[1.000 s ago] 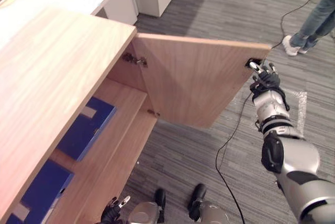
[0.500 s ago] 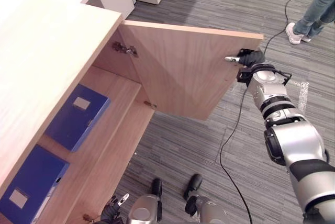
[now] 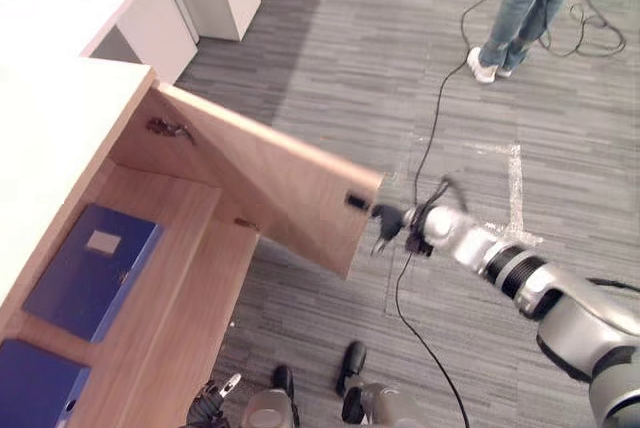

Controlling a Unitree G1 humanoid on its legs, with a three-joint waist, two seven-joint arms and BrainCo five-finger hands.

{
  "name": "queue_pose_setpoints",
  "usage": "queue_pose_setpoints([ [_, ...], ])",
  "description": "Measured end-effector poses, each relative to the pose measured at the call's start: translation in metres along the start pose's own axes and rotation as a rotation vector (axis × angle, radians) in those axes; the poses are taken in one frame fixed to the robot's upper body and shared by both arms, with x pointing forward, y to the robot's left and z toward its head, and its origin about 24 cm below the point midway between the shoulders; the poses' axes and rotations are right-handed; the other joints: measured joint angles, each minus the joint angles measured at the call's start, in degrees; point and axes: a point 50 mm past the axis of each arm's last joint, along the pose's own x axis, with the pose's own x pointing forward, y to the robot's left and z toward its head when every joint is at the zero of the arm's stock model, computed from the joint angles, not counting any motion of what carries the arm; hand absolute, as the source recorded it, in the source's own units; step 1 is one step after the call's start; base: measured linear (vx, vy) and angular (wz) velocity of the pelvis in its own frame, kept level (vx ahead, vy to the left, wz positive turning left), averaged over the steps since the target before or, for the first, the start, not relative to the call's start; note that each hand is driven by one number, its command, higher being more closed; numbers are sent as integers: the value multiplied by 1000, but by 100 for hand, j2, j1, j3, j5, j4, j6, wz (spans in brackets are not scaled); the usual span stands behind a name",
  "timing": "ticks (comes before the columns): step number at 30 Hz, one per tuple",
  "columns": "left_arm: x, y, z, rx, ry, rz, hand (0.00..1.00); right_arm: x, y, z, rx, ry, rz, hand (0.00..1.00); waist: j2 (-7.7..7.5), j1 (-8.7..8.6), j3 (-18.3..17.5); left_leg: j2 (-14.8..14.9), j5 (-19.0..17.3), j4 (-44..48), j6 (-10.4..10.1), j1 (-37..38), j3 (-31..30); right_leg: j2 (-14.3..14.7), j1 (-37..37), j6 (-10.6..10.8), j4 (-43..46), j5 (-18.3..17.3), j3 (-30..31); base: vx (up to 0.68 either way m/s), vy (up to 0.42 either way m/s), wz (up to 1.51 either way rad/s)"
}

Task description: Walk over to the cabinet, pick up the folder, carry it to the office cabinet, place the folder inside the office cabinet, then close the office cabinet door

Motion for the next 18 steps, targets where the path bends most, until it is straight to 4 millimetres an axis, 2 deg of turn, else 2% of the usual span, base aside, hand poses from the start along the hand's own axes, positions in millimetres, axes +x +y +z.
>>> queue_pose_setpoints([
  [1,0,0,0,1,0,0,0,4,8,4,4,-20,31,0,-31,3,-25,3,-1,0,-1,1,1,4,0,-4,0,0,3,83,-2,-2],
  [2,0,1,0,3,-1,1,0,13,28,14,-1,-58,126,0,-111,29,-83,2,0,2,-1,7,1,5,3,-22,0,5,10,42,7,-1],
  [6,-1,8,0,-13,-3,28,0,24,65,18,38,-83,260,0,-287,177,-194,-31,-11,10,7,129,-23,-10,182,-57,-83,28,19,33,28,4],
  [12,-4,31,0,-86,-8,118,0,37,90,6,32,-6,292,0,-517,321,-345,-131,-23,-3,-16,183,-189,-76,397,-28,-317,134,-67,3,51,13],
  [15,-6,41,-2,-132,-7,165,0,44,103,4,22,29,305,0,-594,477,-398,-174,-10,-27,-9,179,-326,-113,479,7,-398,159,-190,47,51,23],
  [18,-9,45,-9,-173,16,192,0,54,116,11,3,41,321,0,-671,634,-433,-216,-6,-45,-5,180,-523,-144,595,21,-479,163,-380,73,44,30],
])
